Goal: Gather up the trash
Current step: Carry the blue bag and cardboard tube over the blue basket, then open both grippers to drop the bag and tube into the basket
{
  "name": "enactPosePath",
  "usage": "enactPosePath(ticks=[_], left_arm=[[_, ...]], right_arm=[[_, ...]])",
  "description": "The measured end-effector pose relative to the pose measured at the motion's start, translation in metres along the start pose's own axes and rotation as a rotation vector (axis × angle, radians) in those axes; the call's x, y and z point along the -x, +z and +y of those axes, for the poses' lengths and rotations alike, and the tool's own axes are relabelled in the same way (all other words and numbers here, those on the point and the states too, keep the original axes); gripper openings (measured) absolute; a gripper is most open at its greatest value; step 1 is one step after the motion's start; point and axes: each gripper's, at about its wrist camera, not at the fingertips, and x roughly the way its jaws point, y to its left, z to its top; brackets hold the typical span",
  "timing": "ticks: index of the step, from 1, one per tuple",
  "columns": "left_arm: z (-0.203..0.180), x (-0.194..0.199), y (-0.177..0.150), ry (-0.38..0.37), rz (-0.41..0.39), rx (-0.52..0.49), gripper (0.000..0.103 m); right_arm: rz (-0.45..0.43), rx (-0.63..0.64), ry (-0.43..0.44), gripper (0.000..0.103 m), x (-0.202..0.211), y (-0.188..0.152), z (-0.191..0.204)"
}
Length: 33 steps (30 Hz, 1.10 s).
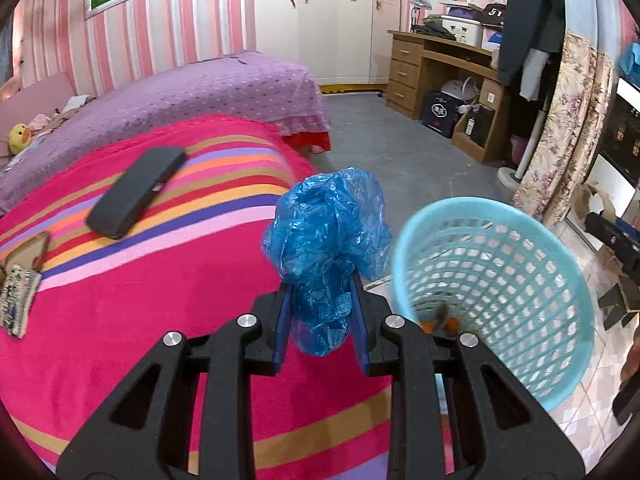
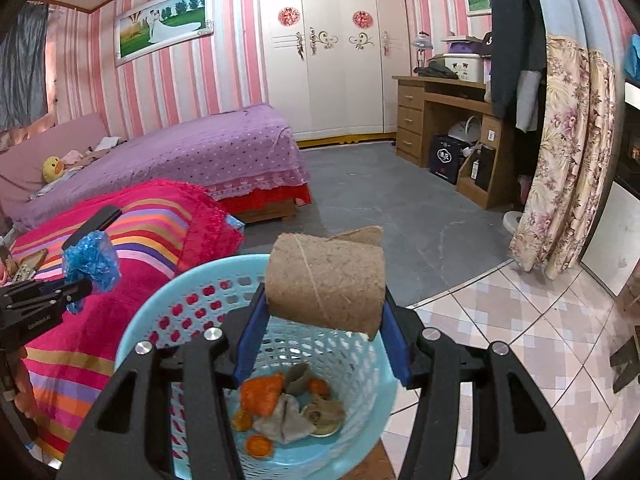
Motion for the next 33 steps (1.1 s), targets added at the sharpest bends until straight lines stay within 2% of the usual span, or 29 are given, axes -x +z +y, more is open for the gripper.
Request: enactPosePath(ticks=[10,15,17,23,29,33], left_arm=[[-0.063,-0.016,0.001,-0.087,0.034,-0.033,0.025],[-0.085,-0.020,-0.003,-0.077,0.032,-0.093,0.026],[-0.085,-0.021,-0.003,-0.073,0.035,-0.096,0.043],[-0.068,-0.016,0.003,-0.007,0.005,-0.080,0.078],[-0.040,-0.006,0.008,0.056,-0.035,-0.069,0.089],[-0.017,0.003,0.007,0.091,-0.054,-0.047,0.091]], right_arm=[[0.011,-0.002,-0.001,0.052,-0.004,-0.009,-0.017],[0.007,-0.006,0.001,0.052,-0.002,-0.011,-0.021],[0.008,-0.009,0.001,0.052,-0.002,-0.010,-0.021],[0.007,-0.013,0.003,0.052,-0.002,-0.012,-0.022],[0.008,-0.005,0.024,0.052,-0.006,-0.014,-0.018],[0.022,0.016,0.044,0.053,-0.014,-0.015,-0.007]])
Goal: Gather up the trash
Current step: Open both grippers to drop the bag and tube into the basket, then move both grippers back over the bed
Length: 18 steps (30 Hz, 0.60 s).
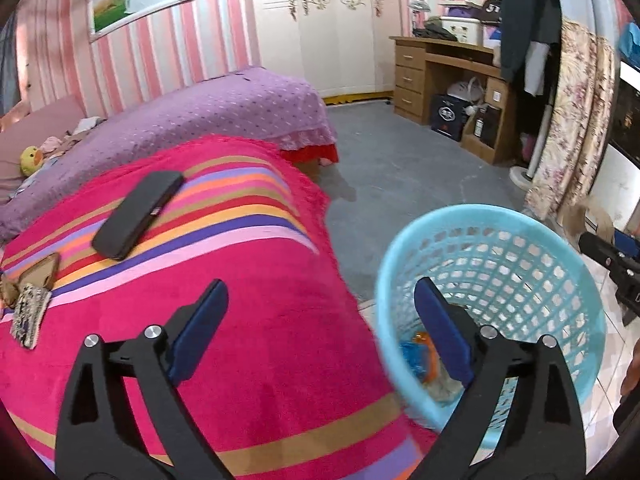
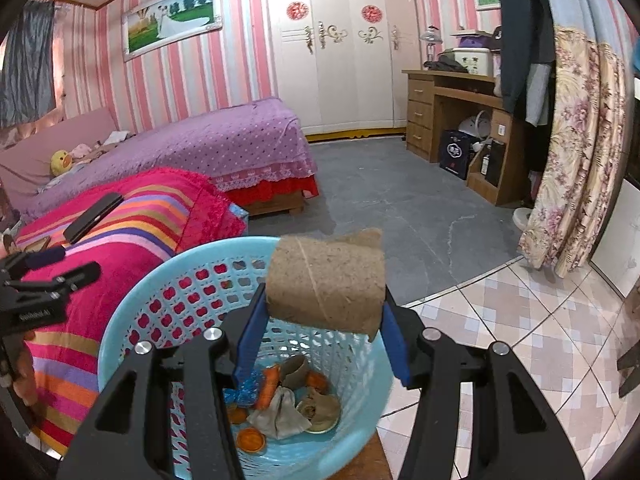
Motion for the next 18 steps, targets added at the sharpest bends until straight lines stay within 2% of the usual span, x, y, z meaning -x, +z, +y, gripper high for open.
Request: enactPosePath(ticks=[1,3,6,9,18], left_arm=[[0.004,0.001,0.000,0.005,-0.001,0.003,0.091],[0.012,0.002,0.000,0.014,0.000,0.010,0.091],[0.026,0.006,-0.001,0.028,-0.005,0.018,0.092],[0.041,0.012,-0.002,0.044,-0.014,0.032,0.093],[0.090,0.036,-0.006,0.081,-0.039,0.080,0.095]], right_arm=[[-0.001,0.002,0.000,0.054,0.000,0.000,0.002],[-0.005,0.000,-0.002,0.070,-0.002,0.001,0.006],[-0.024,-0.005,-0.019,0.084,0.001,0.004,0.010],[-0.043,-0.025,-0.028,0.092,0.005,0.006,0.012],[-0.080,-0.046,-0.014,0.095,0.017,0.016,0.042]])
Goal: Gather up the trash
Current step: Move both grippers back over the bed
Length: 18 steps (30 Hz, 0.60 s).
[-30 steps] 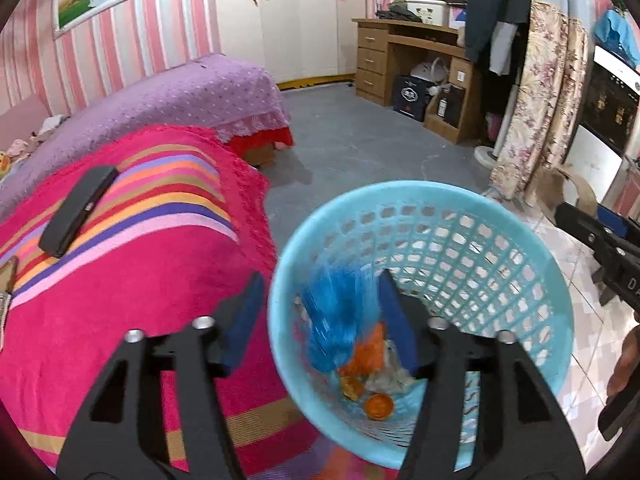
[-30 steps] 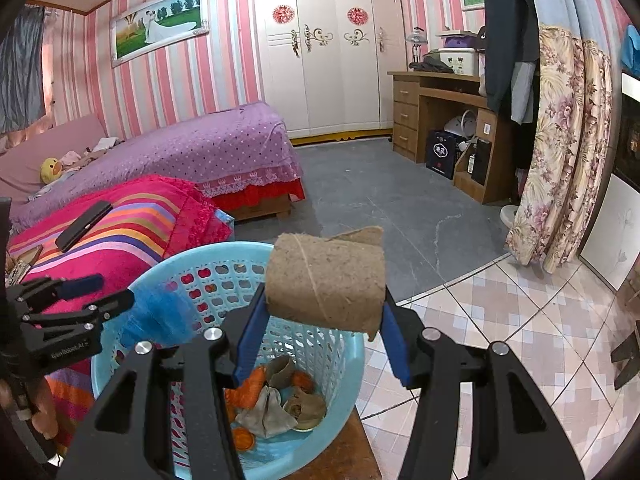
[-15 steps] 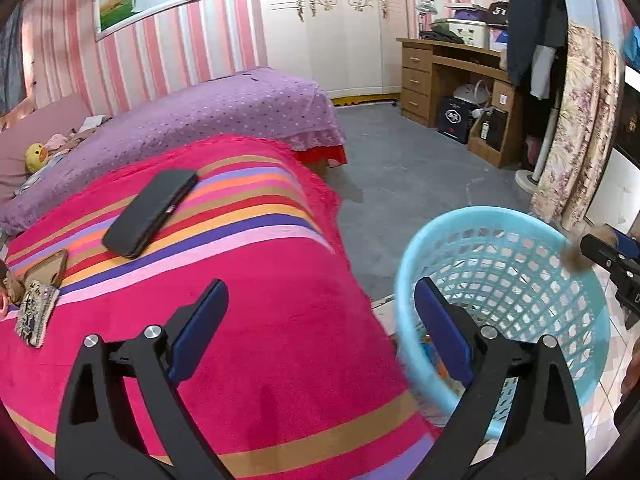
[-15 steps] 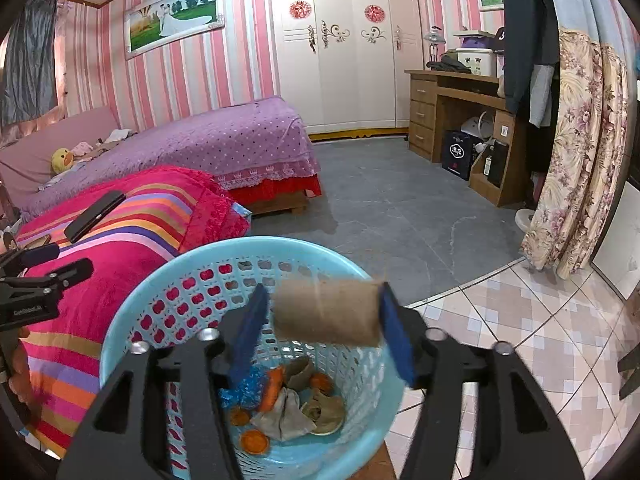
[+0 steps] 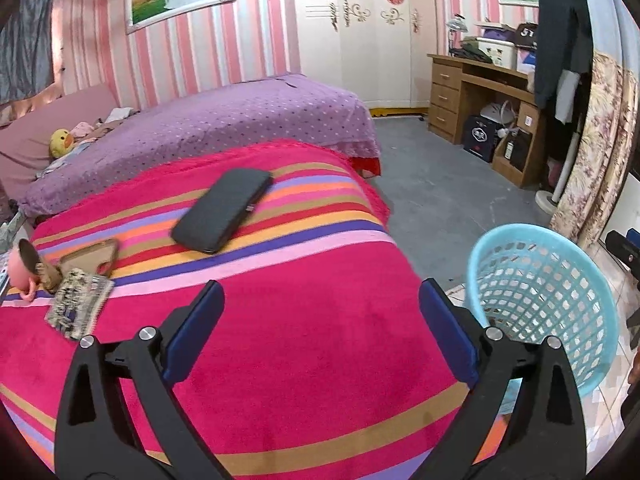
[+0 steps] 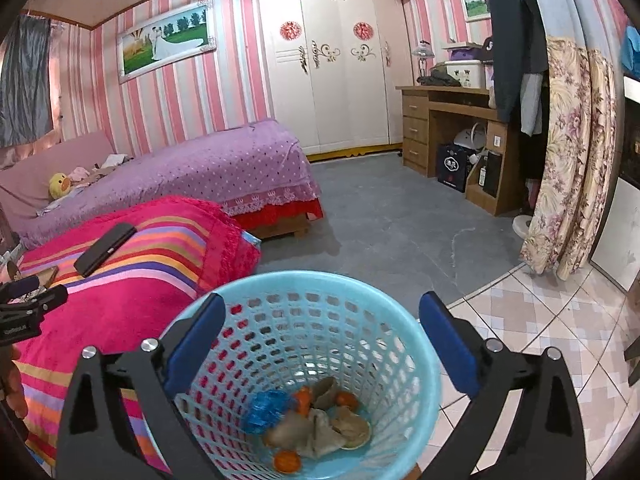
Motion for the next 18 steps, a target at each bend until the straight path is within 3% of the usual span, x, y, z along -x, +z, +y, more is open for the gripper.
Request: enactPosePath(ticks=[9,18], left_arm=[[0.067,0.019,-0.002,0.072,-0.017,0.004,0.097],[0.157,0.021,-0.013,0.148,-0.004,0.090,0.097]], right_arm=[[-0.005,0.060,0.059,0.095,-0.003,0.006,0.068],[0.014,0.097,0.115,0.096,-0.013,0.008,0.131]])
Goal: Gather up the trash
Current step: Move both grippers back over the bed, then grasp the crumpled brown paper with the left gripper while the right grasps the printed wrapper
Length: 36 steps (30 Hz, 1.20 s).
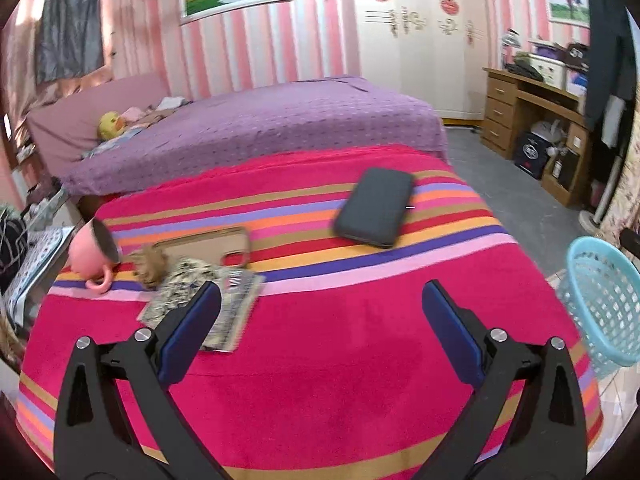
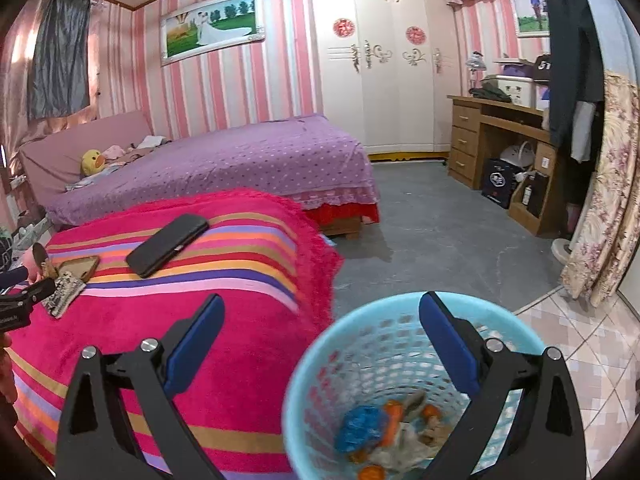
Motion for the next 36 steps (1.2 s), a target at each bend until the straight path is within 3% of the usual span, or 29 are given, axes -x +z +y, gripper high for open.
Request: enactPosePath(ticks=[13,22,36], left_arm=[[0.104,-0.024,-0.013,0.107,0.054,0.037,0.097],[0.163,-0.042,-0.023,0.136,0.092,0.115,0.097],[0.228,-0.064,-0.025,0.166,0.124,0.198,0.097]], right_arm=[[0.040,0.070,0.089,0.095,-0.034,0.003,0.102],[0.069,0.148,0.134,0.095,-0.053,-0.002,0.165],[0.114,0.171,0.135,0.095,-0.082,-0.006,0.205]])
